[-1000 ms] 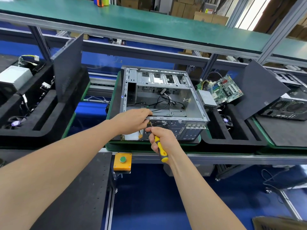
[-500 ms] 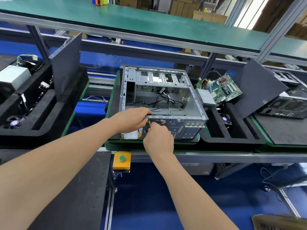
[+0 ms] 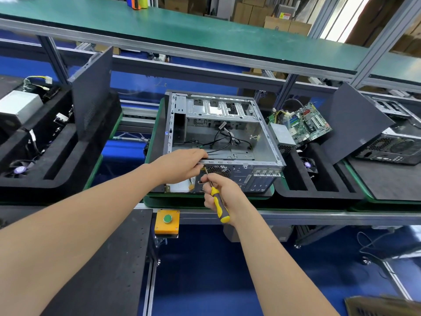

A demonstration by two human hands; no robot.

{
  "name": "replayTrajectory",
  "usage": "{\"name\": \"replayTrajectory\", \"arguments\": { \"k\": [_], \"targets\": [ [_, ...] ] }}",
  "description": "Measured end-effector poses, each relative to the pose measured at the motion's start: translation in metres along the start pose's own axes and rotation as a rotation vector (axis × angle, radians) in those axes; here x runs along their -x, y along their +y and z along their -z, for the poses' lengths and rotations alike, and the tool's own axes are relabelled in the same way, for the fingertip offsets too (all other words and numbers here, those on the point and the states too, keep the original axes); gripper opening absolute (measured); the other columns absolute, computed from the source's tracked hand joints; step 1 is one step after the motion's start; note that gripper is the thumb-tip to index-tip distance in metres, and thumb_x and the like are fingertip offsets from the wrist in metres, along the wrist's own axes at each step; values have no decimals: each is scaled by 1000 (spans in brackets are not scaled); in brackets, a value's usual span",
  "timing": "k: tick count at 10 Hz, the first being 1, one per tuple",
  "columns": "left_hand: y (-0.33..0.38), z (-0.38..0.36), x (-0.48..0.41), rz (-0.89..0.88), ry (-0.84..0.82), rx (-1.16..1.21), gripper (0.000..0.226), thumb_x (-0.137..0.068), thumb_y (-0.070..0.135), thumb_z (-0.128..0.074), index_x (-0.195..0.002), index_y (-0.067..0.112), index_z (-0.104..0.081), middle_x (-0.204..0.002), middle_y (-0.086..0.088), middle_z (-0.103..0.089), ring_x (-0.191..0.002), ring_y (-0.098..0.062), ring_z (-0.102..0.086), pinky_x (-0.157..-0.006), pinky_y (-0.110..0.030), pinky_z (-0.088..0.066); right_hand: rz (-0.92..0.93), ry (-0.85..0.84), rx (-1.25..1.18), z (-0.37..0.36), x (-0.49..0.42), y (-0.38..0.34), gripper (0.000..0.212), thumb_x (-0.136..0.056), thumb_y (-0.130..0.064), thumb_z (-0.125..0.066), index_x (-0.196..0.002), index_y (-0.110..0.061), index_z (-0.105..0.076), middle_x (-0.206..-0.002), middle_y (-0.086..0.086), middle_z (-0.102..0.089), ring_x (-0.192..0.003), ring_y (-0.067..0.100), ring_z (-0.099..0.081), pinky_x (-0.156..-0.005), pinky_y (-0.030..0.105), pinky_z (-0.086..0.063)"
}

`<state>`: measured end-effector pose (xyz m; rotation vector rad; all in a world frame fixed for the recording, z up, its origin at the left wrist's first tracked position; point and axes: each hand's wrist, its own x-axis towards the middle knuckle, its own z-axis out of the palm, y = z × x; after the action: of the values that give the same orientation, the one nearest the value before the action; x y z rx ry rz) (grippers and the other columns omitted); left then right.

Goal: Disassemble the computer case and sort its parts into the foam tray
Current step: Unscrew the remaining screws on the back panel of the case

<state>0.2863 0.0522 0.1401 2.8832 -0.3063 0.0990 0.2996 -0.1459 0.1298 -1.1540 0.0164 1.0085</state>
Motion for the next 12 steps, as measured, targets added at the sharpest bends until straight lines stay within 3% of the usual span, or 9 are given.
{"name": "replayTrajectory", "arguments": {
  "k": [2,3,4,6,7,8,9,11,12],
  "targets": [
    [-3,-2,-1,-20,-14,1,34,-108,33,-38,-137,17,-46,-127,-1,-61,-105,-18,-59,-89,-37,-49,-75,-300,-615,3,1,20,29,-109,-21,-45,-100,-4,-65,-58,0,-50,-28,6,-37,-28,16,-26],
    [-5,-3,-2,-21,-19,5,35,-107,34,-38,-138,17,-45,-128,-1,-60,-106,-17,-59,-90,-36,-49,-15,-160,-401,0,0,16,23,-111,-20,-46,-105,-5,-63,-57,0,-49,-29,6,-32,-28,19,-26],
    [-5,-3,-2,-22,-25,-7,37,-108,34,-37,-139,17,-44,-131,-1,-59,-109,-18,-59,-92,-37,-50,117,38,99,-2,1,9,19,-112,-16,-41,-108,-4,-56,-58,7,-52,-32,12,-30,-34,20,-27],
    [-3,-1,-4,-11,-58,-11,34,-107,32,-37,-136,16,-46,-127,-1,-59,-106,-19,-59,-93,-43,-50,403,509,1440,-16,5,10,11,-109,-21,-42,-98,-23,-39,-75,4,-50,-60,24,-51,-49,34,-32],
    [-1,1,-4,-7,-56,-8,34,-107,32,-38,-137,16,-46,-129,0,-59,-108,-19,-58,-94,-41,-49,494,615,1470,-20,2,18,12,-107,-22,-45,-97,-24,-39,-78,2,-52,-67,29,-53,-53,35,-32],
    [-1,1,-2,0,-60,-6,33,-107,32,-38,-136,16,-46,-127,-1,-59,-105,-19,-58,-92,-43,-50,466,525,1196,-16,4,12,22,-106,-28,-45,-90,-18,-57,-75,5,-63,-60,28,-59,-48,31,-38],
    [0,1,-2,4,-49,-9,35,-107,32,-38,-137,16,-46,-131,-2,-59,-108,-20,-59,-92,-42,-50,145,314,580,-11,4,0,27,-100,-20,-47,-98,-14,-73,-62,6,-61,-37,23,-48,-38,25,-37],
    [-1,2,-2,-13,-42,-7,34,-107,32,-39,-136,16,-46,-128,-2,-60,-106,-19,-59,-90,-40,-50,-84,-125,-320,6,4,1,17,-102,-18,-55,-107,-3,-62,-68,3,-57,-35,10,-41,-33,22,-33],
    [-1,2,-2,-12,-56,-4,35,-107,33,-38,-137,16,-45,-129,-1,-59,-107,-19,-59,-92,-42,-50,-200,-375,-822,5,3,13,28,-111,-20,-42,-98,-1,-59,-66,6,-54,-30,14,-45,-28,21,-34]
  ]
}}
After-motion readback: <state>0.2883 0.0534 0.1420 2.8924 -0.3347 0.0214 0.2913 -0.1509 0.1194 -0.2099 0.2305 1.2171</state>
